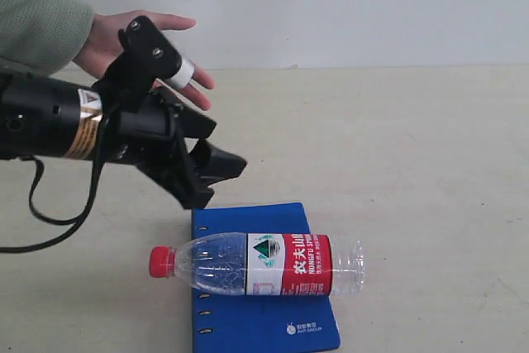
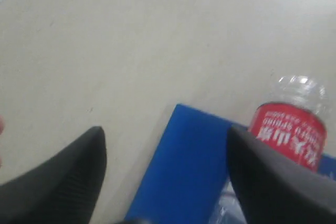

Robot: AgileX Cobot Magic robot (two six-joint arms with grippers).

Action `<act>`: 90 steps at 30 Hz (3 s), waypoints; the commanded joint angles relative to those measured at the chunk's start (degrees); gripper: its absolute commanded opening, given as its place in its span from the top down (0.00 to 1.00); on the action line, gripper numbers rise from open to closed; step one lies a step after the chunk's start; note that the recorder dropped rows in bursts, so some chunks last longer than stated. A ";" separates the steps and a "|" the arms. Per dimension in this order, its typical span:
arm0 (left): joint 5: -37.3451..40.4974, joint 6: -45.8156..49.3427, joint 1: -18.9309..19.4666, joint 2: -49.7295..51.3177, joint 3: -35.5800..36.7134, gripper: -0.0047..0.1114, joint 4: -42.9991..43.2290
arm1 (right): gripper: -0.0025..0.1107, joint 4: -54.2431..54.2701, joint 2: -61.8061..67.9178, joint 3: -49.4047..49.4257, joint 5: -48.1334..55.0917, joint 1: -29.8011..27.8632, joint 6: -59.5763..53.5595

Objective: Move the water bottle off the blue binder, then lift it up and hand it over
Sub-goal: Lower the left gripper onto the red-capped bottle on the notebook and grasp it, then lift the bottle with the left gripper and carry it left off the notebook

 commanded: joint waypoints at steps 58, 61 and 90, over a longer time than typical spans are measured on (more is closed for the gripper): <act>57.23 133.13 -6.52 9.88 -8.19 0.37 -99.19 | 0.98 -0.31 0.14 -0.29 -0.28 0.14 0.36; 56.47 133.13 -6.52 12.18 -7.97 0.37 -100.49 | 0.98 -0.31 0.14 -0.29 -0.28 0.14 0.36; 90.29 125.95 -0.63 -6.23 -23.86 0.92 -75.07 | 0.98 -0.31 0.14 -0.29 -0.28 0.14 0.36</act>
